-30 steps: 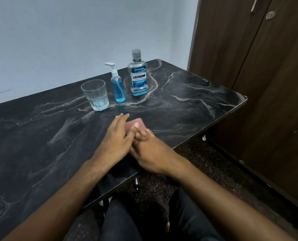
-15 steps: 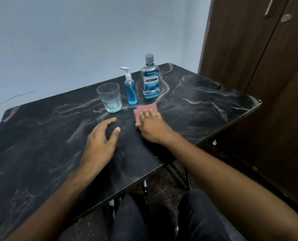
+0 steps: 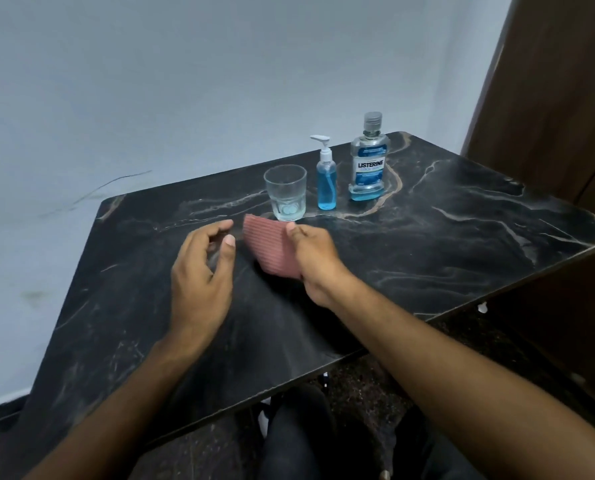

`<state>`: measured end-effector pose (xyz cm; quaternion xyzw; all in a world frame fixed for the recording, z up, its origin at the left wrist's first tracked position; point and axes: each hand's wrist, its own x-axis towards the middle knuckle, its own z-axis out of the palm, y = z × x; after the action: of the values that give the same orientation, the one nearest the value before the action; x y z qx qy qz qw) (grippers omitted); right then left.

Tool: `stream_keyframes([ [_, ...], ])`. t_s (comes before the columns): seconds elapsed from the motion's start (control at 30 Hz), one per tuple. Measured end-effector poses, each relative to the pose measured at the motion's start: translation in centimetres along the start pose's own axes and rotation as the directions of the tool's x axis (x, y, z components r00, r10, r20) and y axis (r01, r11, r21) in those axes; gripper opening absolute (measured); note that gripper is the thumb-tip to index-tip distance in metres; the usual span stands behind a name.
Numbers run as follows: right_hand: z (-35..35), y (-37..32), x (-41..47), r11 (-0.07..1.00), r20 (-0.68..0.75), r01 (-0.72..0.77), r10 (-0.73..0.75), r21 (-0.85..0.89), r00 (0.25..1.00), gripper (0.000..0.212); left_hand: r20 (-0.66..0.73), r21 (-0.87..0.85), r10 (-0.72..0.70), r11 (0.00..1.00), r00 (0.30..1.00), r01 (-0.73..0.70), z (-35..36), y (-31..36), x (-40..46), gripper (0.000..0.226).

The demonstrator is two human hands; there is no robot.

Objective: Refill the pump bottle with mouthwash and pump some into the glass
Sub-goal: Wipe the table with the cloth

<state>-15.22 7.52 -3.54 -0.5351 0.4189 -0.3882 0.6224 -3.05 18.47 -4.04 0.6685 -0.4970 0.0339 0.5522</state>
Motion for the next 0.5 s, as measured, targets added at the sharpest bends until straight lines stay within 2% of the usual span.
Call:
stream_keyframes([
  [0.03, 0.2, -0.5, 0.6, 1.0, 0.001, 0.0, 0.0, -0.014, 1.0, 0.036, 0.018, 0.002, -0.026, 1.0, 1.0, 0.026, -0.1, -0.2, 0.2, 0.026],
  [0.07, 0.7, -1.0, 1.2, 0.995, -0.001, 0.061, -0.061, -0.08, 0.998, 0.035, 0.039, 0.008, -0.055, 0.998, 0.998, 0.054, -0.2, -0.3, 0.5, 0.027],
  [0.13, 2.1, -1.9, 2.1, 0.921, -0.02, 0.297, -0.311, -0.252, 0.95, 0.032, 0.044, 0.007, -0.098, 0.995, 0.994, 0.098, -0.3, -0.4, 0.5, 0.029],
  [0.2, 3.3, -2.6, 2.7, 0.744, -0.007, 0.527, -0.58, -0.41, 0.814, 0.029, 0.008, -0.001, -0.097, 0.995, 0.995, 0.097, -0.3, -0.1, 0.1, 0.031],
  [0.23, 3.9, -2.8, 3.1, 0.653, 0.045, 0.611, -0.666, -0.447, 0.744, 0.029, -0.01, 0.006, -0.077, 0.997, 0.997, 0.077, -0.4, 0.1, -0.1, 0.033],
  [0.27, 4.4, -2.8, 3.5, 0.61, 0.13, 0.66, -0.683, -0.44, 0.718, 0.03, -0.02, 0.021, -0.053, 0.998, 0.998, 0.053, -0.4, 0.2, -0.2, 0.034],
  [0.3, 4.8, -2.5, 4.1, 0.585, 0.249, 0.665, -0.634, -0.465, 0.732, 0.031, -0.025, 0.036, -0.033, 0.999, 0.999, 0.034, -0.4, 0.3, -0.3, 0.035],
  [0.33, 5.3, -2.0, 4.8, 0.502, 0.388, 0.644, -0.526, -0.577, 0.757, 0.031, -0.024, 0.048, -0.024, 0.999, 0.999, 0.025, -0.4, 0.3, -0.2, 0.035],
  [0.37, 5.8, -1.3, 5.3, 0.341, 0.491, 0.61, -0.375, -0.715, 0.786, 0.033, -0.019, 0.051, -0.021, 0.998, 1.0, 0.022, -0.4, 0.3, -0.1, 0.035],
  [0.4, 6.1, -0.4, 5.6, 0.184, 0.534, 0.574, -0.224, -0.798, 0.815, 0.037, -0.016, 0.051, -0.021, 0.998, 1.0, 0.022, -0.4, 0.2, 0.1, 0.034],
  [0.43, 6.3, 0.3, 5.7, 0.104, 0.551, 0.561, -0.111, -0.821, 0.827, 0.042, -0.011, 0.052, -0.024, 0.998, 1.0, 0.024, -0.3, 0.1, 0.1, 0.033],
  [0.5, 6.3, 1.4, 5.6, 0.109, 0.564, 0.565, -0.044, -0.818, 0.825, 0.051, -0.001, 0.051, -0.033, 0.998, 0.999, 0.033, -0.2, -0.3, 0.1, 0.031],
])
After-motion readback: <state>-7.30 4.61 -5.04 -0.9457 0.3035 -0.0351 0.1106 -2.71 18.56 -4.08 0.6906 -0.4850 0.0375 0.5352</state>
